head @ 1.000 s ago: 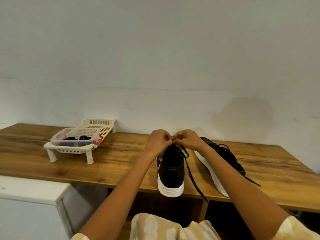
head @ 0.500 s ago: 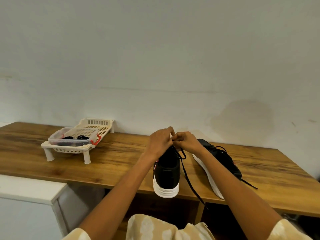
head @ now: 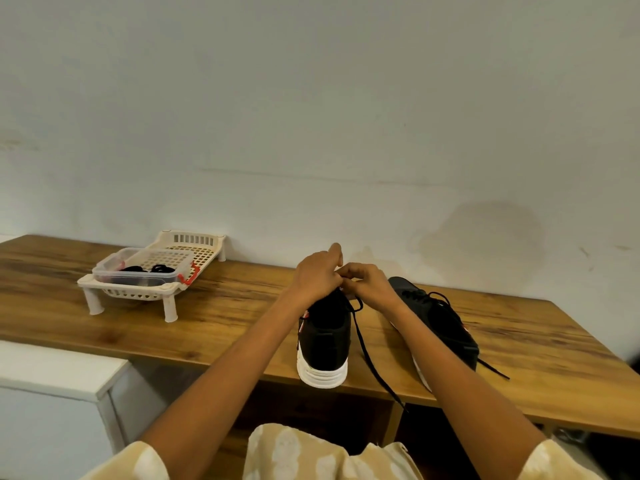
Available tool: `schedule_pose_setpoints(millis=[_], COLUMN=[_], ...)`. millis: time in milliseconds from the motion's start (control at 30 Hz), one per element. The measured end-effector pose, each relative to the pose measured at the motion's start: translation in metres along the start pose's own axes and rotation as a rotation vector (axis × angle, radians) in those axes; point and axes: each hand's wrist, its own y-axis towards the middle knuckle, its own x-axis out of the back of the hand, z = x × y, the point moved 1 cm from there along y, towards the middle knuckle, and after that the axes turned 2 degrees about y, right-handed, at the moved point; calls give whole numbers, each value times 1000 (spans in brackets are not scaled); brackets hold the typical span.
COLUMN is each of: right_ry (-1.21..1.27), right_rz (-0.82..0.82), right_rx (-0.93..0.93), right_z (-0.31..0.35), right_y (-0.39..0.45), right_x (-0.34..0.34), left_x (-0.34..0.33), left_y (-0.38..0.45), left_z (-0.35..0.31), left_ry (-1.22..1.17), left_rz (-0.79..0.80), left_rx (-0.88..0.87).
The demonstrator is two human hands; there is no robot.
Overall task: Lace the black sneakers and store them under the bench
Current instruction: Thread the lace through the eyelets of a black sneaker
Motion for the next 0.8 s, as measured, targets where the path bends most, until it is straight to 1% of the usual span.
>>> schedule_pose_setpoints(millis=[33, 100, 133, 167, 267, 367, 433, 500, 533, 567, 633, 700, 733, 800], right_ry=[-15, -43, -40, -31, -33, -12, 139, 434, 497, 445, 173, -93, -209, -380], right_rz=[14, 9, -2, -13, -40, -67, -155, -284, -301, -260, -59, 123, 176, 216], right_rx=[16, 46, 50, 52, 74, 13, -69, -154, -171, -167, -114, -27, 25, 108], right_z=[2, 3, 3, 3, 3, 6, 6, 8, 9, 9, 8, 8, 8, 9], right_y=[1, 2, 2, 2, 2, 4, 4, 5, 7, 9, 14, 20, 22, 24], right_x=[2, 5, 6, 7, 4, 0, -2, 3, 7, 11, 17, 20, 22, 26], left_x=[0, -1, -2, -3, -11, -22, -28, -36, -41, -44, -48, -46, -45, -45], left_y=[2, 6, 6, 5, -5, -12, -10, -9, -9, -10, -10, -10, -9, -7], left_z=[3, 9, 13, 18, 31, 39, 40, 38, 36, 35, 34, 34, 34, 35], left_ry=[-115, -419, -547, -611, -711, -760, -766, -793, -804, -810, -826, -828, -820, -796], left_rz=[49, 119, 128, 120, 142, 152, 96, 3, -44, -76, -100, -91, -83, -73], left_rx=[71, 204, 227, 206, 103, 113, 138, 188, 217, 244, 277, 277, 277, 287])
